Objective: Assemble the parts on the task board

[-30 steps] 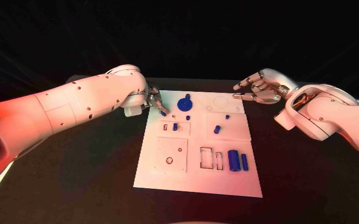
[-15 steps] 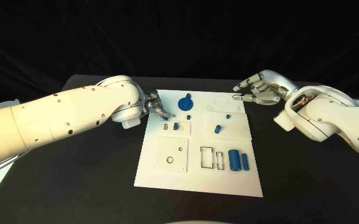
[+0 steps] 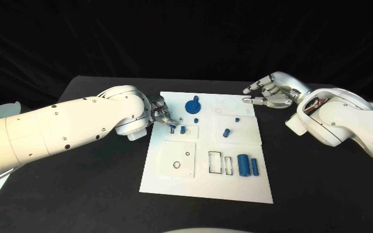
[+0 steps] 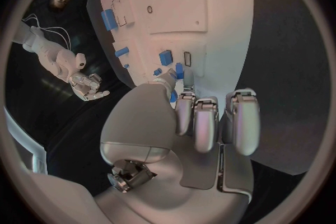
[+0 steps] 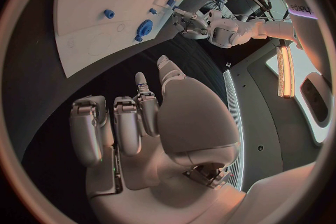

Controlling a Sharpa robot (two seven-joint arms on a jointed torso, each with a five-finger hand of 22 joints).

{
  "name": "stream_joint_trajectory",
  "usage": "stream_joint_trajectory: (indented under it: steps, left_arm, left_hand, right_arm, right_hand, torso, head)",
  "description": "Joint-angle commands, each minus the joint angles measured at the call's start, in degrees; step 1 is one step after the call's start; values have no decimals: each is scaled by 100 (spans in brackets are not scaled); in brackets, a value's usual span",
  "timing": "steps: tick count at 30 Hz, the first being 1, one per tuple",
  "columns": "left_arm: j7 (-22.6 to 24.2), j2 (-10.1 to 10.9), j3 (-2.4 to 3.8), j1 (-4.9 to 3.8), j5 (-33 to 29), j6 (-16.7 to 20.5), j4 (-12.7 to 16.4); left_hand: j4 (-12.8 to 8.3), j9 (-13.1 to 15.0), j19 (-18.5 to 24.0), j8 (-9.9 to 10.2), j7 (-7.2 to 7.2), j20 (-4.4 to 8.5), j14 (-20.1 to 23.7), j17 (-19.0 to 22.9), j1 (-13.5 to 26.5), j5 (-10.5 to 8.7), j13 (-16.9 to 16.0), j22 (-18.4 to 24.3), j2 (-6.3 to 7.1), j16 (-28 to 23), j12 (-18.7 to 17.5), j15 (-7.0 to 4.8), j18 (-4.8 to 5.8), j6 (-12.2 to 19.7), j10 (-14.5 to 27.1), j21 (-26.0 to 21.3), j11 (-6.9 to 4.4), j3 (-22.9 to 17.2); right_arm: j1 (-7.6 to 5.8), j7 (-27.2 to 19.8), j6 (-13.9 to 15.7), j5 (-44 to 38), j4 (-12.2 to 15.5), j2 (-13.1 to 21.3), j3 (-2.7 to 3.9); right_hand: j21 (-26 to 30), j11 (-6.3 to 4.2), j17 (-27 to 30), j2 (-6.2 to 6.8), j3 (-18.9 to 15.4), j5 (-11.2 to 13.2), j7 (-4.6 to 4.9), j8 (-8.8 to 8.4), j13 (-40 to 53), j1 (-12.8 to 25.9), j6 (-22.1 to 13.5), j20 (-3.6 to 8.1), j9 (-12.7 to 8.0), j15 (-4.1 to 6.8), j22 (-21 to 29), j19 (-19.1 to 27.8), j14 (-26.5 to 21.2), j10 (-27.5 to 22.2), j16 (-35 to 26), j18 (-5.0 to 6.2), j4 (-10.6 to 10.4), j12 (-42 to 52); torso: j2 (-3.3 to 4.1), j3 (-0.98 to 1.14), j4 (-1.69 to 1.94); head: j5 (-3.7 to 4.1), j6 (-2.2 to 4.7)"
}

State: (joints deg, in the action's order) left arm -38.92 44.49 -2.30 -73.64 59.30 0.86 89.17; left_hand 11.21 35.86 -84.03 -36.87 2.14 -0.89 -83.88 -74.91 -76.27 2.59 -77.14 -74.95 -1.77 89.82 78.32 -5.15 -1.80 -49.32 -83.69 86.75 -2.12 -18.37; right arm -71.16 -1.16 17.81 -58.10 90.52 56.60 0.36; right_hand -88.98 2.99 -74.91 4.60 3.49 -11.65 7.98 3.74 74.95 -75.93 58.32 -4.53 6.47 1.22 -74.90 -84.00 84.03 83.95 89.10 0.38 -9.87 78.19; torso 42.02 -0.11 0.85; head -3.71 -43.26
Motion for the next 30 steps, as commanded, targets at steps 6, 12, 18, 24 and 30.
stream_joint_trajectory:
  steps: [6,12,18,24,30]
  left_arm:
    - [-221,26,2,45,414,-277,116]
    - [-250,22,2,59,470,-277,115]
    - [-299,1,2,68,534,-316,104]
    - [-351,-13,2,84,570,-402,102]
    - [-376,-17,2,95,593,-479,101]
  left_hand:
    - [-225,379,-378,-261,-43,32,-612,-1509,7,11,-143,-1059,97,18,29,-27,66,-13,-3,18,-20,-320]
    - [-227,389,-380,-269,-44,33,-612,-1509,23,11,-141,-1062,117,18,27,-28,66,-10,-3,20,-21,-366]
    - [-227,389,-380,-269,-44,33,-612,-1509,23,11,-141,-1062,117,18,27,-28,66,-10,-3,20,-21,-366]
    - [-226,405,-384,-283,-45,34,-612,-1509,52,11,-142,-1071,145,18,28,-30,69,-8,-4,25,-22,-432]
    - [-234,414,-384,-290,-47,34,-612,-1509,63,11,-143,-1070,171,18,28,-32,68,-3,-5,24,-24,-470]
  right_arm:
    - [5,-42,-76,-37,4,1,0]
    - [5,-47,-77,-32,13,4,0]
    - [5,-53,-76,-30,23,15,0]
    - [5,-56,-76,-29,32,26,0]
    - [5,-58,-77,-29,41,35,0]
  right_hand:
    - [22,16,-1297,-34,-48,-13,4,20,877,27,7,-52,10,-22,-1309,-488,545,44,-33,13,3,-28]
    - [25,16,-1295,-34,-52,-10,5,20,877,29,6,-52,10,-22,-1305,-485,545,44,-34,14,1,-28]
    - [25,16,-1295,-34,-52,-10,5,20,877,29,6,-52,10,-22,-1305,-485,545,44,-34,14,1,-28]
    - [25,16,-1295,-34,-52,-10,5,20,877,29,6,-52,10,-22,-1305,-485,545,44,-34,14,1,-28]
    - [25,16,-1295,-34,-52,-10,5,20,877,29,6,-52,10,-22,-1305,-485,545,44,-34,14,1,-28]
  torso:
    - [-1,-2,1]
    - [-3,3,-2]
    - [-1,-1,-1]
    - [0,0,-1]
    - [-2,1,0]
  head:
    - [-8,-30]
    - [-23,-32]
    - [-11,-25]
    - [-12,-26]
    - [-14,-32]
